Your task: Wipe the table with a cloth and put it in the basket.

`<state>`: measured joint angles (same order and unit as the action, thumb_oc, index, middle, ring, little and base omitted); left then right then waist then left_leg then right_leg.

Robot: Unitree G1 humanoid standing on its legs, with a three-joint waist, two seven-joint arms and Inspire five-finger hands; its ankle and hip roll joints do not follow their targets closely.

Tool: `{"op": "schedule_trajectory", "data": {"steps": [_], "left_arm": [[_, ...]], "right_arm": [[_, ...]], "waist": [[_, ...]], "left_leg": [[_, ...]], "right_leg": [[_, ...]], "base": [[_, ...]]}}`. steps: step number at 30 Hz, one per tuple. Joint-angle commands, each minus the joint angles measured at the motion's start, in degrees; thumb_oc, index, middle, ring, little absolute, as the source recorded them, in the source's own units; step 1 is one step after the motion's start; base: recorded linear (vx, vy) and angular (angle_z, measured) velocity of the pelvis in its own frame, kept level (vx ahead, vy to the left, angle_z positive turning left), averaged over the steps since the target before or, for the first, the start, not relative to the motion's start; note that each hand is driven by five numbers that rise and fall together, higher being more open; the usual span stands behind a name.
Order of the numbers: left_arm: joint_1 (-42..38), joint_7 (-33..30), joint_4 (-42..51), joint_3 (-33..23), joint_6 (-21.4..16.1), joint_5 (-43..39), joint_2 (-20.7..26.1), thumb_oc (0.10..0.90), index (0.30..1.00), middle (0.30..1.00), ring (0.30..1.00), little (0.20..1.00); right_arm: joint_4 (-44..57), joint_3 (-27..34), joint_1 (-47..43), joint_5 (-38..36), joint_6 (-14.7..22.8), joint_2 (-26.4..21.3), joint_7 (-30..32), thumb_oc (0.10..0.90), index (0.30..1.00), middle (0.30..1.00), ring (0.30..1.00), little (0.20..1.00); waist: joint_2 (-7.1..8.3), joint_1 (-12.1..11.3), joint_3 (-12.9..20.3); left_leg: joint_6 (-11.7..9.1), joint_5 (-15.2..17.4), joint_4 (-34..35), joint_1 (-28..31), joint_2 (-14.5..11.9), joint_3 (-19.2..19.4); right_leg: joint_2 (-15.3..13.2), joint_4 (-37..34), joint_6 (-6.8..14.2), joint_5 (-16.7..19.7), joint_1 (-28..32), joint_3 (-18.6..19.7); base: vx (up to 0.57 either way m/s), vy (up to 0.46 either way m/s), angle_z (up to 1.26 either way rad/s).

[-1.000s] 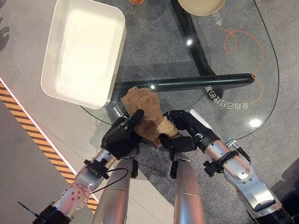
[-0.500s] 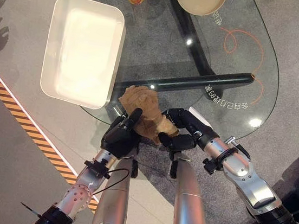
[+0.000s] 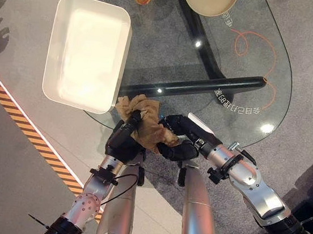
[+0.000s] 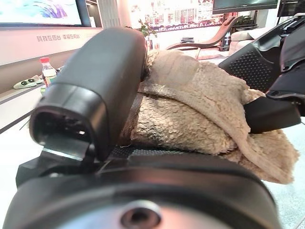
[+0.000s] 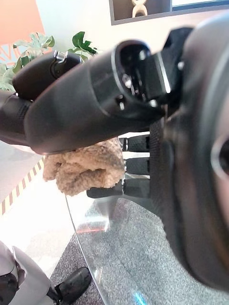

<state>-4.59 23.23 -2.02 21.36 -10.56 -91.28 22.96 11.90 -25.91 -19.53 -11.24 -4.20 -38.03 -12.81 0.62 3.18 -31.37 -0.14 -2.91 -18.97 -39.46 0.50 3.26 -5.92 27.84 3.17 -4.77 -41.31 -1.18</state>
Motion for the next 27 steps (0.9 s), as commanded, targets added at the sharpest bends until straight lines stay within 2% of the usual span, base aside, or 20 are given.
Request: {"op": "schedule_trajectory", "data": {"steps": [1,7,10,12,13,14,27], "left_arm": [[-2.6,11.1,12.5,-2.1,-1.5,0.5,-1.8,0.100,0.300,0.300,0.300,0.200],[-2.9,10.5,12.1,-2.2,-1.3,0.7,-2.3,0.100,0.300,0.300,0.300,0.200],[-2.8,10.3,12.2,-2.3,-1.2,0.8,-2.5,0.100,0.300,0.300,0.300,0.200],[-3.0,10.3,11.8,-2.4,-1.2,0.8,-2.6,0.100,0.300,0.300,0.300,0.200],[-3.0,10.3,11.6,-2.3,-1.3,0.9,-2.8,0.100,0.300,0.300,0.300,0.200],[-2.8,10.3,11.8,-2.4,-1.3,0.9,-2.9,0.100,0.300,0.300,0.300,0.200],[-1.7,10.4,12.5,-3.1,-2.2,1.8,-4.0,0.100,0.300,0.300,0.300,0.200]], "right_arm": [[2.0,-0.7,1.8,1.3,0.3,-0.2,-1.5,0.100,0.300,0.300,0.300,0.200],[1.6,-0.4,1.7,1.1,1.0,0.4,-0.7,0.100,0.300,0.300,0.300,0.200],[1.5,0.4,2.0,-4.1,2.7,1.1,0.6,0.100,0.300,0.300,0.300,0.200],[1.3,1.1,1.8,-5.1,3.2,2.0,0.8,0.100,0.300,0.300,0.300,0.200],[1.4,1.4,2.0,-5.4,3.8,2.3,1.3,0.339,0.505,0.505,0.505,0.439],[1.7,1.7,2.5,-5.8,4.0,2.6,1.6,0.800,0.900,0.900,0.900,0.900],[2.3,5.3,5.5,-6.9,6.2,4.7,6.8,0.800,0.900,0.900,0.900,0.900]], "waist": [[0.73,-0.9,1.6],[0.87,-0.9,1.6],[0.82,-0.9,1.6],[0.87,-0.8,1.6],[0.87,-0.8,1.6],[0.82,-0.7,1.6],[0.71,-0.2,1.6]], "left_leg": [[3.3,5.3,-5.8,-0.9,3.6,3.5],[3.4,5.3,-5.5,-0.6,3.6,3.6],[3.5,5.5,-5.8,-0.6,3.6,3.7],[3.5,5.6,-5.9,-0.6,3.6,3.7],[3.5,5.6,-5.8,-0.5,3.6,3.7],[3.5,5.6,-5.7,-0.4,3.6,3.8],[3.6,5.9,-5.7,-0.4,3.4,4.5]], "right_leg": [[4.4,-7.8,-2.1,7.6,0.8,-3.4],[4.5,-8.0,-2.1,7.7,1.1,-3.3],[4.5,-7.7,-2.0,7.6,1.0,-3.3],[4.6,-7.8,-2.0,7.6,1.1,-3.2],[4.6,-7.8,-2.0,7.6,1.2,-3.2],[4.6,-7.9,-2.0,7.6,1.3,-3.2],[4.7,-7.9,-1.9,7.5,1.1,-3.0]], "base": [[0.00,0.000,0.00],[0.00,0.000,0.00],[0.00,0.000,0.00],[0.00,0.000,0.00],[0.00,0.000,0.00],[0.00,0.000,0.00],[0.00,0.000,0.00]]}}
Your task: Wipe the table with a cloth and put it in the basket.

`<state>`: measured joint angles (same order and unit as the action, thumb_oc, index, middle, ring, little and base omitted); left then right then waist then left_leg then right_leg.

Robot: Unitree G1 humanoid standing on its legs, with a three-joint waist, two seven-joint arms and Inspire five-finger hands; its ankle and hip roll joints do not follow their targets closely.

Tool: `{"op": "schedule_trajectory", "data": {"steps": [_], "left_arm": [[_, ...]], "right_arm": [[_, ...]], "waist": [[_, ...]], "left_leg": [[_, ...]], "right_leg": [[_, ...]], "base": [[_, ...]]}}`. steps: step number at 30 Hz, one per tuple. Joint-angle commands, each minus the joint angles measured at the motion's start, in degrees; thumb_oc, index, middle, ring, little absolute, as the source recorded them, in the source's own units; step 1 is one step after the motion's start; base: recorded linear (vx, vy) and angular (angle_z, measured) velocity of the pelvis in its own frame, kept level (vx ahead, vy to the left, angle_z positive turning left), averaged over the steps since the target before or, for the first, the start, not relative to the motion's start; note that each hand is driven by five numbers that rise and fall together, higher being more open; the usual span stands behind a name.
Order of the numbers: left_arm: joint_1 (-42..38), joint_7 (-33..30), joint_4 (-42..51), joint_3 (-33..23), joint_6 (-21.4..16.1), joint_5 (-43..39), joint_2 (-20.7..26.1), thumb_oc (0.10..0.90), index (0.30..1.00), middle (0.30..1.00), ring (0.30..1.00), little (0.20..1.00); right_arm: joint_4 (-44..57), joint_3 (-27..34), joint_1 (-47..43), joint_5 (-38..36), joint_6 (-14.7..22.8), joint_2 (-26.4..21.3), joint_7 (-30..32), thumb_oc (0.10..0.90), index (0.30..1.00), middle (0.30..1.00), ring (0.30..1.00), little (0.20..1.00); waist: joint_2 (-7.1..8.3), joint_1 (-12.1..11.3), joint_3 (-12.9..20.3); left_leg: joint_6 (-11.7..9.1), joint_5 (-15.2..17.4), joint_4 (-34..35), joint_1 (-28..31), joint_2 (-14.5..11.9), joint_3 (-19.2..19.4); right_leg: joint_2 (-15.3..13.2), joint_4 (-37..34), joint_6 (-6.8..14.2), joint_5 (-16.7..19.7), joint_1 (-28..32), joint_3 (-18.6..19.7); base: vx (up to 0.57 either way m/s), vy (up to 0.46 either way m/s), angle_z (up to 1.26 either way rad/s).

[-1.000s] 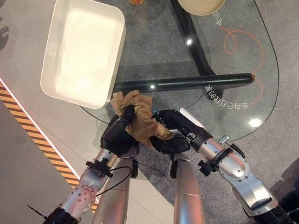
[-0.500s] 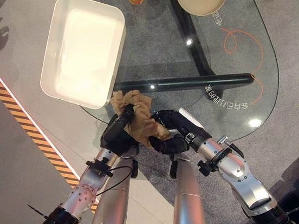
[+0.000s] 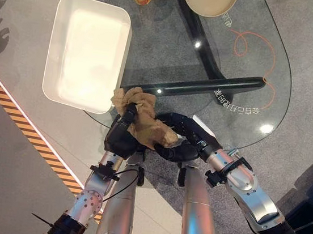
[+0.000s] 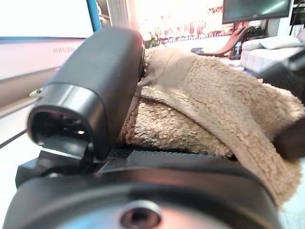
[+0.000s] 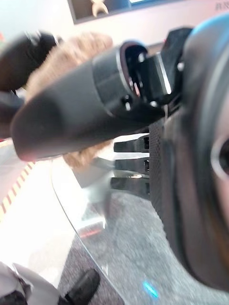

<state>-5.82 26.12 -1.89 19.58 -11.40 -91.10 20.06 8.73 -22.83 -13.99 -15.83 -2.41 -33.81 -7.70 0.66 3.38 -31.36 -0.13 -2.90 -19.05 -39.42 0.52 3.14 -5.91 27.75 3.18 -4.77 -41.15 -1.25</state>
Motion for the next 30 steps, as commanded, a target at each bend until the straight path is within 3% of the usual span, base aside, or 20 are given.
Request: {"op": "schedule_trajectory", "data": {"steps": [1,12,15,21,23,25,27,28,30], "left_arm": [[-0.4,7.8,12.1,-1.3,-1.6,1.8,-1.3,0.100,0.300,0.300,0.300,0.200],[0.4,8.0,12.3,-3.9,-4.5,3.7,-1.6,0.100,0.300,0.300,0.300,0.200],[1.1,7.6,12.4,-5.5,-8.1,6.1,-1.3,0.100,0.300,0.300,0.300,0.200],[1.4,-0.9,13.4,-9.8,-17.5,15.6,0.5,0.100,0.300,0.300,0.300,0.200],[2.6,-3.4,14.0,-13.5,-21.9,19.4,1.5,0.100,0.300,0.300,0.300,0.200],[3.2,-4.3,14.5,-15.0,-23.6,22.9,2.2,0.100,0.300,0.300,0.300,0.200],[3.8,-9.6,16.1,-17.4,-25.6,31.5,4.4,0.100,0.300,0.300,0.300,0.200],[4.3,-10.5,16.1,-17.5,-25.9,32.8,4.7,0.100,0.300,0.300,0.300,0.200],[2.7,-16.8,16.2,-19.8,-27.0,38.8,6.7,0.100,0.300,0.300,0.300,0.200]], "right_arm": [[5.3,2.4,0.1,-2.4,4.6,0.6,2.1,0.800,0.900,0.900,0.900,0.900],[4.5,5.2,2.7,-2.7,5.1,1.8,5.0,0.800,0.900,0.900,0.900,0.900],[4.4,6.2,4.0,-2.8,4.9,1.8,4.5,0.800,0.900,0.900,0.900,0.900],[4.1,6.4,6.1,-2.8,1.2,2.1,3.5,0.800,0.900,0.900,0.900,0.900],[3.8,6.5,8.7,-3.0,0.0,2.1,1.7,0.800,0.900,0.900,0.900,0.900],[3.5,6.5,9.9,-2.6,-0.2,2.1,0.9,0.800,0.900,0.900,0.900,0.900],[3.2,6.4,11.6,-2.6,-1.6,1.8,-0.9,0.800,0.900,0.900,0.900,0.900],[3.1,6.1,12.3,-2.4,-1.9,1.8,-1.1,0.800,0.900,0.900,0.900,0.900],[1.5,5.3,12.1,-1.3,-3.2,1.7,-2.5,0.800,0.900,0.900,0.900,0.900]], "waist": [[0.66,-0.4,1.6],[0.30,-0.1,1.6],[0.17,-0.2,1.6],[-0.36,-0.6,1.6],[-0.96,-0.9,1.6],[-1.19,-1.0,1.6],[-1.65,-1.2,1.6],[-1.87,-1.4,1.6],[-2.06,-1.4,1.6]], "left_leg": [[3.6,5.9,-5.6,-0.5,3.3,4.6],[3.6,5.9,-5.4,-0.2,3.3,4.9],[3.5,5.9,-5.3,-0.1,3.3,5.0],[3.4,5.7,-5.4,0.0,3.5,4.7],[3.2,5.6,-5.3,0.0,3.6,4.5],[3.1,5.6,-5.5,-0.1,3.6,4.4],[3.0,5.5,-5.8,-0.5,3.6,4.2],[2.8,7.4,-6.4,0.8,3.6,3.7],[3.0,5.5,-6.1,-0.7,3.6,4.0]], "right_leg": [[4.7,-7.9,-2.0,7.5,1.0,-3.0],[4.7,-7.7,-2.2,7.2,1.0,-2.8],[4.8,-7.6,-2.3,7.0,1.2,-2.7],[4.8,-7.3,-2.6,6.4,1.2,-2.7],[4.6,-7.1,-2.9,5.9,1.2,-2.8],[4.5,-7.0,-3.0,5.6,1.2,-2.8],[4.5,-6.7,-3.3,5.3,1.0,-2.9],[4.7,-6.0,-3.1,3.5,2.3,-2.7],[4.4,-6.4,-3.6,4.9,0.9,-2.8]], "base": [[0.00,0.000,0.00],[0.00,0.000,0.00],[0.00,0.000,0.00],[0.00,0.006,0.00],[0.02,0.064,-0.01],[0.01,0.058,-0.02],[0.05,0.081,-0.01],[0.09,0.082,0.00],[-0.02,0.079,0.01]]}}
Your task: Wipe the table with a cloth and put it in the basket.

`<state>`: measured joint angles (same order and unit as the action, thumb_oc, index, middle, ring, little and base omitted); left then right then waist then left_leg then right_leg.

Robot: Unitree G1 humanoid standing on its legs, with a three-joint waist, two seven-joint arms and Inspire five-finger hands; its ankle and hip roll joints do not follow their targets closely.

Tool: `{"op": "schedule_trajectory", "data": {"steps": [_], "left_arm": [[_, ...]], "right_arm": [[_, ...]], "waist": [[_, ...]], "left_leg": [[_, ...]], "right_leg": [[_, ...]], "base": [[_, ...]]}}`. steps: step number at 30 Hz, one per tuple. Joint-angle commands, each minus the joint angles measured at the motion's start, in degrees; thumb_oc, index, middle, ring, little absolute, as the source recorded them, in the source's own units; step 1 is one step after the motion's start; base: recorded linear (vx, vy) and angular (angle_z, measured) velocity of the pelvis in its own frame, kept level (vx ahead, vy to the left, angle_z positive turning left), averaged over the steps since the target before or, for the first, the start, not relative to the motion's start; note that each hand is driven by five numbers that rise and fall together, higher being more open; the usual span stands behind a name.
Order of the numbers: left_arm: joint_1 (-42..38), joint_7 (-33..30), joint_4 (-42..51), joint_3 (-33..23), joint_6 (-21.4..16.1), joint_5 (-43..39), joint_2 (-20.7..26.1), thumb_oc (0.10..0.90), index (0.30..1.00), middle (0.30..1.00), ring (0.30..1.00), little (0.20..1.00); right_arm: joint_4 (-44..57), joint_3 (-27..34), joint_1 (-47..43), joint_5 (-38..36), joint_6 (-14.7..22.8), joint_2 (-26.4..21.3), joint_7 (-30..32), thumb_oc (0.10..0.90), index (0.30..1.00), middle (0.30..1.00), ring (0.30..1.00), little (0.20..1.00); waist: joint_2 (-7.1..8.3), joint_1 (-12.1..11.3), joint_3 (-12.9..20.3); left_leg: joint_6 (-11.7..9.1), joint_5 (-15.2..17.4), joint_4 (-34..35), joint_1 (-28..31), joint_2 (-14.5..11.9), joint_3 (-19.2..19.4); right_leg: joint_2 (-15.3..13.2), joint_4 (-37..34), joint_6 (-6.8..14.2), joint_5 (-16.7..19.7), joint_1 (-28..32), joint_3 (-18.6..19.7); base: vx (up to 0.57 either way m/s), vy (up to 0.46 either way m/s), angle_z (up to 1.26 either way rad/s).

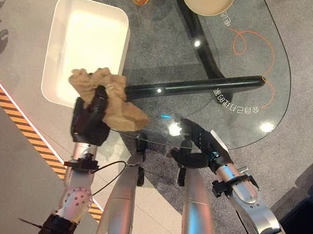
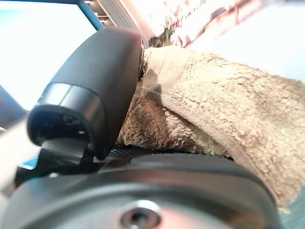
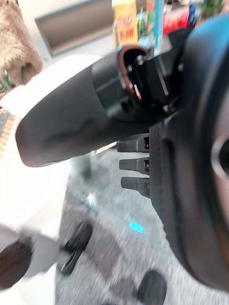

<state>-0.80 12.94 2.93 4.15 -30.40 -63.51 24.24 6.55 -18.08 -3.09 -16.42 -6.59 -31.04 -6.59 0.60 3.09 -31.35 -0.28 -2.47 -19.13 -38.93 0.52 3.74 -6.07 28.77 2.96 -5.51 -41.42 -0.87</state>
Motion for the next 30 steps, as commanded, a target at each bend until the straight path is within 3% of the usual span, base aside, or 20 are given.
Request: {"op": "schedule_trajectory", "data": {"steps": [1,3,7,8,11,12,13,17,23,30], "left_arm": [[-3.0,-6.4,11.3,-5.0,-8.2,13.9,3.3,0.100,0.300,0.300,0.300,0.200],[-3.3,-10.1,11.2,-5.4,-8.1,16.9,3.9,0.100,0.300,0.300,0.300,0.200],[-6.5,-23.3,10.3,-7.3,-6.1,27.9,5.9,0.100,0.300,0.300,0.300,0.200],[-6.2,-24.7,10.1,-7.3,-5.7,29.0,6.1,0.100,0.300,0.300,0.300,0.200],[-8.1,-31.0,8.3,-8.3,-4.1,32.3,7.2,0.100,0.300,0.300,0.300,0.200],[-9.4,-33.1,7.1,-8.9,-3.9,33.3,8.1,0.100,0.300,0.300,0.300,0.200],[-9.1,-33.6,6.7,-8.7,-3.7,33.7,8.3,0.100,0.300,0.300,0.300,0.200],[-12.0,-41.1,1.3,-9.7,-0.9,41.3,11.7,0.100,0.300,0.300,0.300,0.200],[-20.7,-47.0,-9.4,-8.7,2.5,41.3,18.8,0.100,0.300,0.300,0.300,0.200],[-28.7,-49.1,-18.0,-5.7,5.4,42.2,22.5,0.100,0.300,0.300,0.300,0.200]], "right_arm": [[2.9,0.0,1.0,-0.7,0.4,-1.2,-3.6,0.800,0.900,0.900,0.900,0.900],[1.9,-0.8,1.2,-0.8,-0.4,-1.2,-3.7,0.800,0.900,0.900,0.900,0.900],[-1.5,-3.3,0.1,-0.6,-2.7,-0.8,-2.7,0.800,0.900,0.900,0.900,0.900],[-1.9,-3.6,0.5,-0.6,-3.0,-0.7,-2.7,0.800,0.900,0.900,0.900,0.900],[-3.9,-4.9,0.4,-0.8,-4.2,-0.2,-2.4,0.800,0.900,0.900,0.900,0.900],[-4.6,-5.2,0.0,-0.7,-4.4,-0.2,-2.4,0.800,0.900,0.900,0.900,0.900],[-4.9,-5.4,0.5,-0.7,-4.5,-0.1,-2.4,0.800,0.900,0.900,0.900,0.900],[-7.6,-6.4,0.9,-0.4,-4.2,-1.1,-1.7,0.800,0.900,0.900,0.900,0.900],[-9.1,-8.2,0.5,-2.1,-3.2,-2.3,-1.4,0.800,0.900,0.900,0.900,0.900],[-10.5,-10.4,-0.1,-3.5,-2.8,-1.6,0.0,0.800,0.900,0.900,0.900,0.900]], "waist": [[-2.15,-1.2,1.6],[-2.44,-1.4,1.6],[-2.80,-1.5,1.6],[-2.94,-1.6,1.6],[-3.04,-1.5,1.6],[-2.90,-1.3,1.6],[-3.00,-1.4,1.6],[-2.86,-0.9,1.6],[-1.29,0.2,1.6],[0.93,0.9,1.6]], "left_leg": [[3.1,5.1,-6.2,-1.4,3.7,3.3],[2.8,6.9,-6.9,-0.2,3.8,2.7],[3.0,5.0,-6.9,-2.5,3.9,3.1],[2.7,6.7,-7.3,-1.2,3.9,2.6],[2.7,6.7,-7.5,-1.7,3.8,2.7],[3.0,4.9,-7.2,-3.4,3.7,3.4],[2.7,6.7,-7.7,-2.1,3.7,2.9],[2.7,7.0,-8.1,-2.9,3.2,3.3],[2.8,7.6,-8.9,-4.8,2.1,4.1],[2.8,8.3,-9.1,-6.3,1.4,4.4]], "right_leg": [[4.5,-7.3,-3.4,5.4,1.0,-3.2],[4.6,-6.4,-3.2,3.5,2.1,-3.0],[4.2,-6.4,-3.7,4.9,-0.3,-3.0],[4.4,-5.7,-3.4,3.1,0.8,-2.8],[4.5,-5.2,-3.5,3.0,0.1,-2.6],[4.2,-5.8,-3.8,4.7,-1.5,-2.8],[4.5,-5.1,-3.5,3.0,-0.3,-2.5],[4.6,-4.8,-3.5,2.9,-1.3,-2.2],[5.0,-4.6,-2.9,3.3,-3.5,-1.7],[5.2,-5.2,-1.9,4.5,-5.2,-1.5]], "base": [[0.02,0.072,-0.01],[0.08,0.061,-0.01],[-0.03,0.074,0.01],[0.09,0.063,0.01],[0.02,0.062,0.01],[0.01,0.067,0.01],[0.02,0.076,-0.01],[0.04,0.063,-0.02],[0.02,0.042,-0.02],[0.01,0.005,0.00]]}}
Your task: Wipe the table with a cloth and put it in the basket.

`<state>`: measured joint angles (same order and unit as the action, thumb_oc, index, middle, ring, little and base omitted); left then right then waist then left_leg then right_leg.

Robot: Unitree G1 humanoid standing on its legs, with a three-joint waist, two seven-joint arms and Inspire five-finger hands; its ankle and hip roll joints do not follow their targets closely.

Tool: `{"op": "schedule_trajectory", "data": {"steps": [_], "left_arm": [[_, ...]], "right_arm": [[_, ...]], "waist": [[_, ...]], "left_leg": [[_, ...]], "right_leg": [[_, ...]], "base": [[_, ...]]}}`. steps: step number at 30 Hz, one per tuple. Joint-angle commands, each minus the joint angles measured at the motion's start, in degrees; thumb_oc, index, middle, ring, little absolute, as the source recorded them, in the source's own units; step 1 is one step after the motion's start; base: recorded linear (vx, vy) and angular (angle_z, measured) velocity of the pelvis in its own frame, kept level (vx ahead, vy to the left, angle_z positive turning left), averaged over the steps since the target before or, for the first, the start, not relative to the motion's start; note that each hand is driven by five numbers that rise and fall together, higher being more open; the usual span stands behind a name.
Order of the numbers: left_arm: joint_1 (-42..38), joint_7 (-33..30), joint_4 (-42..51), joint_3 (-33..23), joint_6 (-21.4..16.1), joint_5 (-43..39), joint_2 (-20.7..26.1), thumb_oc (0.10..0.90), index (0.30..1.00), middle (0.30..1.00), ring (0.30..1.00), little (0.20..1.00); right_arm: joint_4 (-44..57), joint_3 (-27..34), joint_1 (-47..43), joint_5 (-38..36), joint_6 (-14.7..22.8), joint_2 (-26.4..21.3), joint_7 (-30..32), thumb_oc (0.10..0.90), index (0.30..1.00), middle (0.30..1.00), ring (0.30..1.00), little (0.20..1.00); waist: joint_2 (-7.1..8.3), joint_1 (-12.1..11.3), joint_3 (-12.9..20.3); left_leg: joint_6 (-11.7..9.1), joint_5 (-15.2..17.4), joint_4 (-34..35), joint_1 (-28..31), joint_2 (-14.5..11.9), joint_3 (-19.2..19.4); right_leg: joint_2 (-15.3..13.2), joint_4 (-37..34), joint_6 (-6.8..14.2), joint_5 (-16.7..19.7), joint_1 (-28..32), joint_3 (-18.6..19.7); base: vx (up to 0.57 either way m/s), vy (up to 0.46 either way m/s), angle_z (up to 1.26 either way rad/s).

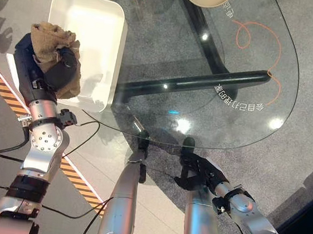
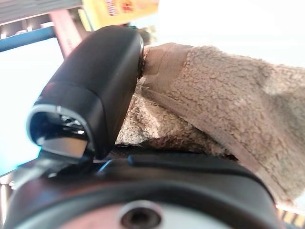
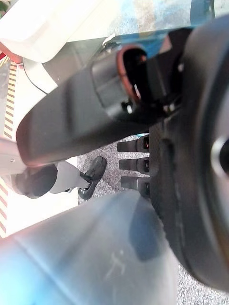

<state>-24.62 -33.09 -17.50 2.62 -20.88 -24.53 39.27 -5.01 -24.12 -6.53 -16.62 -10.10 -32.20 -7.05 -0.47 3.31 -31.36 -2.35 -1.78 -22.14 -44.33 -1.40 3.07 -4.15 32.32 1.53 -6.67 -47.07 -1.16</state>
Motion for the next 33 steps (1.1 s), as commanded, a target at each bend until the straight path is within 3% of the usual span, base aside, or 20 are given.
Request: {"op": "schedule_trajectory", "data": {"steps": [1,5,8,19,25,33], "left_arm": [[-5.6,-3.2,1.8,-3.9,-3.8,3.2,7.9,0.100,0.300,0.300,0.300,0.200],[-9.1,-4.5,-1.8,-2.5,-2.3,2.0,9.5,0.100,0.300,0.300,0.300,0.200],[-11.3,-3.2,-5.3,-1.5,-3.6,-0.3,9.9,0.100,0.300,0.300,0.300,0.200],[-21.9,1.5,-13.7,6.0,0.8,-2.4,12.2,0.100,0.300,0.300,0.300,0.200],[-26.1,0.0,-19.1,9.1,2.9,-3.3,13.8,0.100,0.300,0.300,0.300,0.200],[-31.2,0.5,-25.4,13.0,5.3,-5.9,14.8,0.100,0.300,0.300,0.300,0.200]], "right_arm": [[0.9,-4.4,3.3,-3.5,0.8,-0.3,0.3,0.800,0.900,0.900,0.900,0.900],[0.5,-5.0,3.0,-4.3,1.4,0.0,0.2,0.800,0.900,0.900,0.900,0.900],[0.1,-5.6,2.6,-4.4,1.7,0.3,0.2,0.800,0.900,0.900,0.900,0.900],[-0.8,-8.3,-1.1,-6.4,1.2,1.1,-0.4,0.800,0.900,0.900,0.900,0.900],[-2.0,-9.8,-2.1,-6.2,1.1,0.8,-1.9,0.800,0.900,0.900,0.900,0.900],[-3.3,-11.6,-3.0,-9.1,3.8,-0.4,-2.0,0.800,0.900,0.900,0.900,0.900]], "waist": [[2.28,0.8,1.6],[3.62,1.1,1.6],[4.36,1.4,1.6],[7.24,2.3,1.6],[8.79,3.0,1.6],[10.40,3.6,1.6]], "left_leg": [[4.9,7.7,-6.1,-1.1,3.2,5.0],[5.0,8.2,-6.3,-2.0,3.0,4.7],[5.1,8.6,-6.5,-2.6,2.8,4.5],[5.0,9.5,-6.9,-5.6,2.3,4.0],[4.8,9.8,-7.5,-6.8,1.9,3.7],[4.7,9.9,-7.4,-7.6,2.0,3.2]], "right_leg": [[3.3,-9.0,-0.3,6.0,0.3,-1.3],[3.5,-9.7,0.5,7.1,-0.4,-1.4],[3.6,-10.1,1.0,7.8,-1.0,-1.4],[4.2,-11.0,2.3,10.0,-3.8,-2.2],[4.6,-11.1,2.6,10.7,-4.7,-2.6],[4.9,-11.8,2.7,11.4,-5.1,-3.0]], "base": [[0.03,0.019,0.00],[0.00,0.003,0.01],[0.01,0.010,0.02],[0.00,-0.002,0.00],[0.00,0.000,0.00],[0.00,-0.028,0.00]]}}
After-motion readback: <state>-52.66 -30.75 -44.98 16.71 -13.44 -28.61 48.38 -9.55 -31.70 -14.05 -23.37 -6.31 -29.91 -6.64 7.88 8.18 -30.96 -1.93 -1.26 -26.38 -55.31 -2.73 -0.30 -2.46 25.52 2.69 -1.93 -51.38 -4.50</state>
